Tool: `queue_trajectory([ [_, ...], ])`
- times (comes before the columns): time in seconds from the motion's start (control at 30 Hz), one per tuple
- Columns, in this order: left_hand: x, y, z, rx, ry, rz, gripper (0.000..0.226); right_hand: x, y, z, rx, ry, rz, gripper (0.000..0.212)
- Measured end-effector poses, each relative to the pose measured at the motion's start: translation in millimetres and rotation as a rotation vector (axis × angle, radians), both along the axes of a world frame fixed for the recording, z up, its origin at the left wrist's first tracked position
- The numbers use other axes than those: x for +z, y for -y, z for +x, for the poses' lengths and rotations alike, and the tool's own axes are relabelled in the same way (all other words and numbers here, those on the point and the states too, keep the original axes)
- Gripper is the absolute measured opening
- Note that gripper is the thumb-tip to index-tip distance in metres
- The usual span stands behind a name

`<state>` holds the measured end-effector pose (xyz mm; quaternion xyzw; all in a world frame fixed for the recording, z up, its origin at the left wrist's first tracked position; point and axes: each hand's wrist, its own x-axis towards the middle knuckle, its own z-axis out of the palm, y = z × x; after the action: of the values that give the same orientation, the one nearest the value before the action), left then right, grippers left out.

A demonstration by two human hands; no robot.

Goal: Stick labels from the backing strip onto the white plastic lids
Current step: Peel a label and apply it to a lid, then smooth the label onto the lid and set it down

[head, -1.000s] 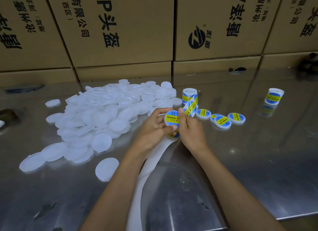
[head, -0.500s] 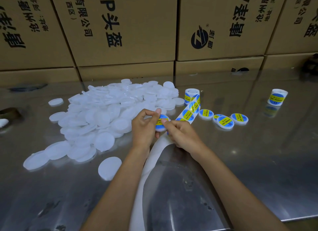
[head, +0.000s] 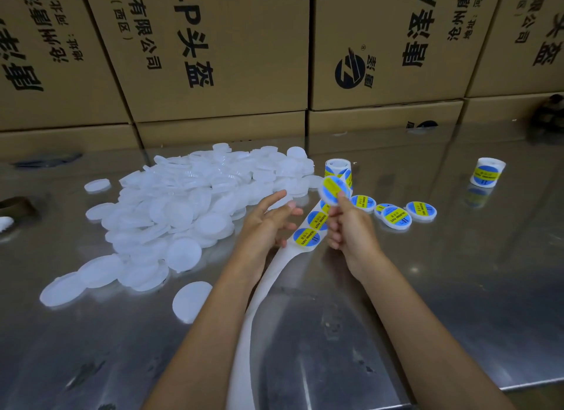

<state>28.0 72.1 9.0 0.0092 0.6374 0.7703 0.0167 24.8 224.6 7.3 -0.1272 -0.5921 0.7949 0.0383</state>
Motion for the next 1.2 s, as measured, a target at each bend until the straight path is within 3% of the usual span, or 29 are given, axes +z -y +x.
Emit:
queue_trajectory([
  [0.17, 1, 3, 0, 0.062, 0.047, 0.029, 0.023, 0, -24, -8, -0.191, 0.05, -0.429, 0.039],
  [0.33, -2, 3, -1, 0.057, 0.038, -0.012, 0.02, -5, -26, -8, -0.18, 0.057, -0.544, 0.028],
  [0.47, 0, 5, 6, 0.163, 0.003, -0.176, 0.025, -2, -14, -4, -0.124, 0.034, -0.25, 0.017],
  [0.6, 7, 11, 7, 0.337, -0.093, -0.491, 0.03, -11, 3, -3, -0.101, -0.2, 0.537, 0.004],
  [0.67, 10, 23, 14, 0.419, -0.096, -0.718, 0.032, -22, 8, -2, -0.017, -0.286, 0.95, 0.02],
  [0.73, 10, 34, 25, 0.4, -0.091, -0.946, 0.038, -26, 10, -2, 0.079, -0.263, 1.147, 0.034],
  [0.83, 9, 46, 50, 0.338, -0.037, -1.272, 0.038, -27, 8, -2, 0.144, -0.229, 1.183, 0.042],
  [0.93, 6, 62, 70, 0.253, 0.134, -1.479, 0.034, -26, 6, 0, 0.16, -0.237, 1.184, 0.044],
  [1.03, 1, 74, 78, 0.211, 0.21, -1.435, 0.036, -27, 5, 0, 0.185, -0.238, 1.225, 0.049],
  [1.2, -9, 66, 70, 0.255, 0.054, -1.209, 0.04, -28, 5, 0, 0.182, -0.238, 1.242, 0.061],
])
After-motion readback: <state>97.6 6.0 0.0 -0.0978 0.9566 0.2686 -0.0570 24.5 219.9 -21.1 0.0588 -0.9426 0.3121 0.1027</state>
